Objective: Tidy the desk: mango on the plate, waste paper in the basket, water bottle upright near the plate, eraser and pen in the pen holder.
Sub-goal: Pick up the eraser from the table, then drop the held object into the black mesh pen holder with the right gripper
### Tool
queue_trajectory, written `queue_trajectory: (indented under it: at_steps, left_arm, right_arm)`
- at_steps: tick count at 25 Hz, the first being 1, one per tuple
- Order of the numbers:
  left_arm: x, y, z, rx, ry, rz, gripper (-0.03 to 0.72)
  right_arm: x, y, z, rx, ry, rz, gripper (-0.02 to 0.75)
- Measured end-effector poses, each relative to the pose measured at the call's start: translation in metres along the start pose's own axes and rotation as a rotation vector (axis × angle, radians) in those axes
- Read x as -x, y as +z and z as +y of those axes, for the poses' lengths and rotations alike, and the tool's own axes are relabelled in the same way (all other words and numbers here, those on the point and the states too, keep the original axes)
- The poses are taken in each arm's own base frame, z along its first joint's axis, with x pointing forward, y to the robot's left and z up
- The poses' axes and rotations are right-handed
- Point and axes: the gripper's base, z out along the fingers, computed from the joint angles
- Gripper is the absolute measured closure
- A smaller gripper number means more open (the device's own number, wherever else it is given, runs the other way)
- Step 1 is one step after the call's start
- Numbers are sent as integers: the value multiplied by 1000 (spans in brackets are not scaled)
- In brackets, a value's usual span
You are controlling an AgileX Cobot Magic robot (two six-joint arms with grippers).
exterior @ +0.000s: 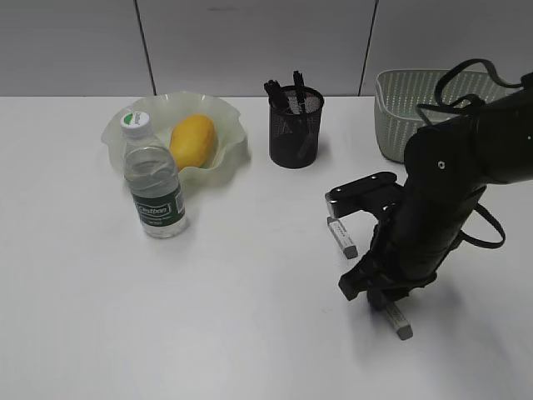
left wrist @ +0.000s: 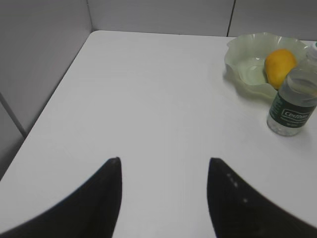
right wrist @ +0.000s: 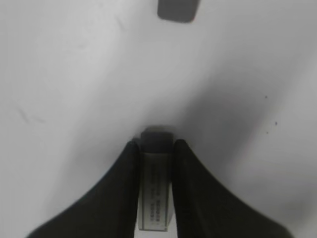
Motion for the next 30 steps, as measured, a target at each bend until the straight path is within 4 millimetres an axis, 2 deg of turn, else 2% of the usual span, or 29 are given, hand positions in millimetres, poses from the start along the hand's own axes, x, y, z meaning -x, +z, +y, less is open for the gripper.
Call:
queue_trajectory:
  at_steps: [5,8,10,13,15,16,18,21,24,27,30]
  left_arm:
    - [0,0,0,0,0,0,298]
    - [0,0,0,0,0,0,306]
    - [0,0,0,0,0,0,308]
    - [0,0,0,0,0,0,309]
    - [0,0,0,0,0,0,310]
    - [0,0,0,0,0,0,310]
    - [0,0,0,0,0,0,310]
    - [0,0,0,0,0,0,319]
    - [0,0,0,0,0,0,337]
    - [0,0,0,0,0,0,359]
    - [0,0,0,0,0,1,377]
  right_arm:
    - [6,-3,1,5,2,-72,578]
    - [19,-31,2,15,-1,-231,578]
    - [33,-69,3,21,-22,-484,578]
    - [61,-131,4,7,-141,-1043,578]
    - [77,-150,4,-10,-195,-1329,578]
    - [87,-149,4,-31,-197,-1419,578]
    - [106,-127,-2,-63,-123,-1464,578]
    - [129,-84,-9,-91,-32,-1427,578]
    - [146,-57,-12,-104,-7,-1416,578]
    - [159,-45,-13,-108,17,-1425,578]
    - [163,-35,-15,-105,51,-1372,578]
